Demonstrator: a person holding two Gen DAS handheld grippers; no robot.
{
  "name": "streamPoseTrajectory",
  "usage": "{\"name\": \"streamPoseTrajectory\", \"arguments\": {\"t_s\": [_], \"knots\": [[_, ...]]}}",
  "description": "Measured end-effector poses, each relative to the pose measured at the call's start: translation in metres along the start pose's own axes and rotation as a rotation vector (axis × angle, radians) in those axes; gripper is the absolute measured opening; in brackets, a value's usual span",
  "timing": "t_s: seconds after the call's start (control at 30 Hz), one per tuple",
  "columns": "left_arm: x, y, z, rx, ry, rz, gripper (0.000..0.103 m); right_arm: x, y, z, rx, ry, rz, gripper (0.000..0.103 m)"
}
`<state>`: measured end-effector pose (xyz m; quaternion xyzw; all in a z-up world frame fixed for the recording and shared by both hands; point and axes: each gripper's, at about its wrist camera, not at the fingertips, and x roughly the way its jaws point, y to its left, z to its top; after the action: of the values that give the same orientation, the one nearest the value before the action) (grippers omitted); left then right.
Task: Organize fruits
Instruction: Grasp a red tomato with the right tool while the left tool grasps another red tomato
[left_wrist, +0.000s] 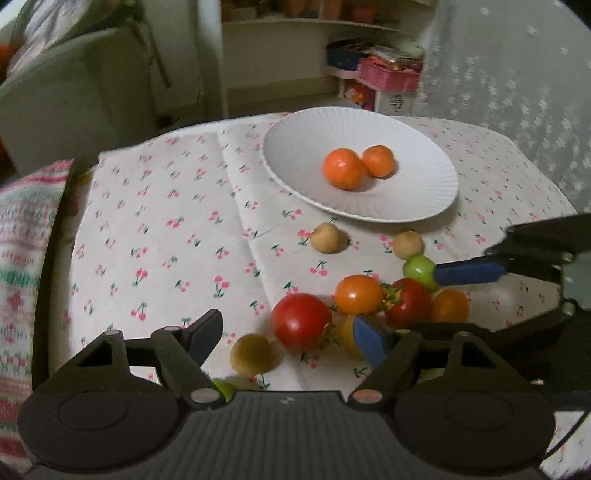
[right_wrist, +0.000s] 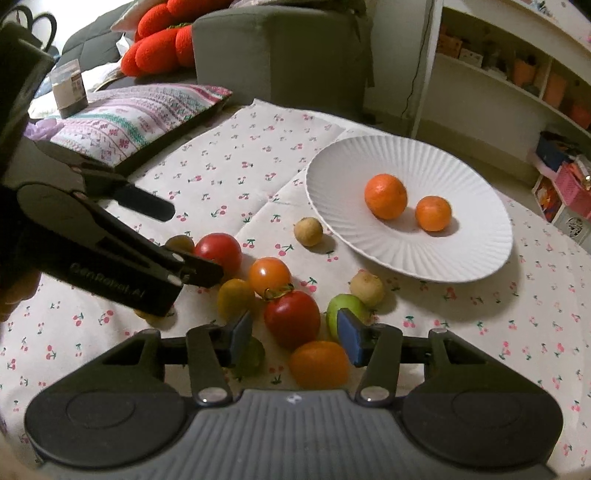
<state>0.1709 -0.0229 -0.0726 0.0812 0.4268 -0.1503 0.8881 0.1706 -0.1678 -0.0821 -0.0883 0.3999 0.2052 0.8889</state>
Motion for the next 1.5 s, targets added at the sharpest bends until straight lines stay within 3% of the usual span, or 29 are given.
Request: {"name": "streamPoseTrajectory", "arguments": {"t_s": [0.23,0.37,0.67,0.83,0.93,1.1,1.3,1.37,1.5], "knots": [[0.003,-0.004,0.000,0.050,-0.006,-0.033,0.039,0.006,0.003,0.003,-0.035,0.018,0.012,0.039],[0.005,-0.006,-0.002,0.071,-0.004,-0.023,0.038,0.012,0.002,0.003,-0.057,0.031,-0.001,0.033],[0.009,0.002,-0.002,-0.035,0.009,-0.106,0.038,0.003,0.001,0.003,-0.061,0.016,-0.004,0.033],[0.013,0.001,0.003,-0.051,0.006,-0.089,0.038,0.001,-0.001,0.003,-0.050,0.016,-0.003,0.033],[0.014,0.005,0.004,-0.075,0.007,-0.111,0.030,-0.003,0.000,0.003,-0.059,0.011,0.002,0.033],[0.023,0.034,0.002,-0.247,0.046,-0.206,0.025,-0.009,-0.002,0.007,-0.059,-0.005,0.019,0.033],[0.028,0.021,0.002,-0.175,0.062,-0.157,0.025,-0.014,-0.011,0.012,-0.013,-0.027,0.011,0.033],[0.029,0.019,0.003,-0.162,0.064,-0.129,0.014,-0.015,-0.012,0.012,-0.003,-0.034,0.013,0.033],[0.027,0.020,0.003,-0.157,0.056,-0.109,0.014,-0.019,-0.013,0.012,-0.002,-0.044,0.016,0.033]]}}
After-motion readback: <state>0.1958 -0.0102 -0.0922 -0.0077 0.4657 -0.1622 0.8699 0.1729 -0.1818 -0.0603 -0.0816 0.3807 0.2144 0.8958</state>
